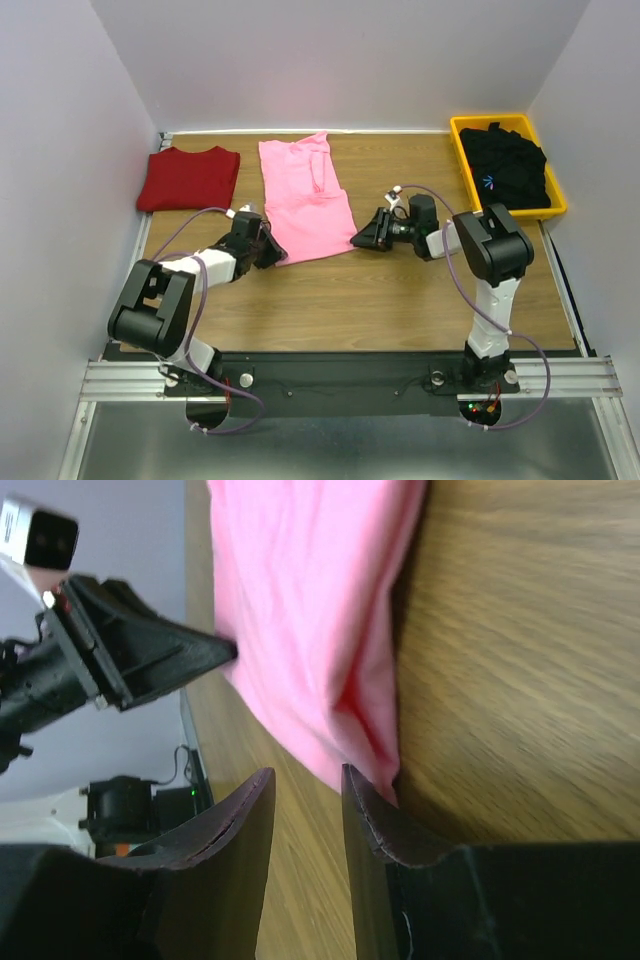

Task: Fold and stack the t-shirts
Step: Fold the tshirt

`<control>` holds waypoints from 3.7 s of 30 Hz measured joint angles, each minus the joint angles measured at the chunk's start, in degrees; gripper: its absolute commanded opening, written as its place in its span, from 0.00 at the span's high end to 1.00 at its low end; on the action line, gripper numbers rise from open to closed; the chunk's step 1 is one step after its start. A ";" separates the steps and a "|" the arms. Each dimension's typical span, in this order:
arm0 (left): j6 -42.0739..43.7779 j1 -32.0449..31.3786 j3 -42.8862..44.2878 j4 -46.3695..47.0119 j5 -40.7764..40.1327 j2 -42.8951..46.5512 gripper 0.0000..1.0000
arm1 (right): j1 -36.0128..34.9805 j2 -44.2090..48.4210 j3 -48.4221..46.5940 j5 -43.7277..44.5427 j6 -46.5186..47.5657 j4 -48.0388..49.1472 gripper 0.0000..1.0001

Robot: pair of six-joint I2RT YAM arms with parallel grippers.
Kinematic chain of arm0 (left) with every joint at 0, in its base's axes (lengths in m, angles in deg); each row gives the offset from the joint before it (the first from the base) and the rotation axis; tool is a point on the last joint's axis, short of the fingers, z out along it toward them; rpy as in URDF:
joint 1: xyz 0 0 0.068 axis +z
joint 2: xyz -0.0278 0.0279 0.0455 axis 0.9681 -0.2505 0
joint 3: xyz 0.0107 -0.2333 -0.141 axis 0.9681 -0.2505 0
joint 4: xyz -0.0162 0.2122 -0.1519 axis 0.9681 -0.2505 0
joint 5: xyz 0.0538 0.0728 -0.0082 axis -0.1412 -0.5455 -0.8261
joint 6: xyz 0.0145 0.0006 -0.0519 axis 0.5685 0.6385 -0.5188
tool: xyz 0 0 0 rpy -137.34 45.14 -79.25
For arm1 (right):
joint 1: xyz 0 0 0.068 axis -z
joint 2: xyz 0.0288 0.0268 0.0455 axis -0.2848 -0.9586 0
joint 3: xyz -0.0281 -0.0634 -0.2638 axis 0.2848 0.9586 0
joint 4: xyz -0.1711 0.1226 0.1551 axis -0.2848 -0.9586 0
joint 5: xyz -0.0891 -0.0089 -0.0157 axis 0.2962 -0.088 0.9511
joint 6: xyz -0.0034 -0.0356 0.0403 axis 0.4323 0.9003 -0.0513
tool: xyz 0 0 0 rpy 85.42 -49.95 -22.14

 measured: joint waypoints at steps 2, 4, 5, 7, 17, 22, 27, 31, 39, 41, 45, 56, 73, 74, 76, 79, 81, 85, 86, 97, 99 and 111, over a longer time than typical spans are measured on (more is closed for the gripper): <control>0.55 -0.04 0.00 -2.40 -0.33 1.64 0.66 | 0.66 1.44 -0.02 0.00 0.76 -2.51 0.61; 1.25 -0.33 0.04 -5.68 -0.94 4.09 0.60 | 0.66 3.13 -0.35 0.33 1.90 -5.51 0.60; 1.51 -0.39 0.13 -7.41 -1.22 5.81 0.60 | 0.66 4.31 -0.66 0.50 2.60 -7.61 0.60; 1.73 -0.52 0.57 -9.42 -1.46 8.70 0.60 | 0.66 6.56 -1.86 0.52 3.80 -11.37 0.60; 0.55 -0.81 -5.01 7.91 3.87 10.49 0.90 | 0.66 11.34 -8.22 0.46 9.25 -19.93 0.60; -1.97 -0.79 -12.44 20.70 7.72 2.54 0.96 | 0.46 11.34 -8.22 0.44 10.80 -22.82 0.60; -6.84 -0.79 -17.40 33.99 9.20 -2.21 0.96 | -0.90 10.97 -8.28 0.48 12.17 -23.85 0.60; -10.23 -0.76 -21.33 40.85 9.18 -2.84 0.96 | -2.01 10.54 -8.28 0.72 12.72 -24.46 0.60; -9.99 -0.81 -21.22 32.74 6.69 7.43 0.96 | -2.34 7.50 -14.51 1.99 13.70 -26.25 0.60; -8.76 -0.81 -18.27 28.61 4.90 11.37 0.96 | -2.34 5.79 -17.77 2.62 13.70 -26.21 0.60; -4.59 -0.48 -7.82 24.35 2.36 11.61 0.96 | -2.34 0.48 -27.08 3.32 13.38 -26.82 0.60; 3.67 3.04 12.72 16.46 2.34 -11.96 0.95 | -2.34 -13.18 -44.37 1.51 12.04 -27.56 0.60; 5.81 6.78 15.54 13.62 3.58 -19.19 0.93 | 1.92 -24.68 -52.11 -1.73 8.02 -28.13 0.60; 5.79 6.80 15.54 13.75 3.63 -19.30 0.92 | 2.82 -24.70 -52.19 -1.68 7.58 -28.15 0.60; 5.81 6.82 15.54 13.84 3.82 -19.34 0.85 | 5.05 -24.79 -52.78 -0.83 7.08 -29.44 0.60; 6.40 6.82 15.54 13.16 3.74 -18.80 0.74 | 7.32 -24.26 -52.87 0.02 7.69 -31.28 0.60; 6.99 6.45 15.54 10.80 2.97 -17.07 0.63 | 8.11 -22.40 -51.21 1.92 8.59 -32.96 0.59; 7.93 5.16 15.30 3.65 -1.68 -8.48 0.54 | 7.69 -14.36 -43.89 6.08 11.02 -38.62 0.55; 7.89 4.74 15.06 2.60 -3.17 -6.03 0.49 | 7.21 -11.50 -42.05 7.89 12.20 -41.24 0.54; 5.79 -4.13 10.10 -17.84 -16.52 7.32 0.19 | -4.55 3.06 -35.43 28.09 23.04 -62.27 0.43; 5.14 -6.54 8.52 -22.03 -17.44 5.84 0.21 | -8.37 3.32 -32.33 32.48 23.58 -66.29 0.43; 5.09 -8.39 8.72 -23.04 -20.55 0.90 0.43 | -9.51 6.78 -28.83 41.92 23.37 -69.75 0.43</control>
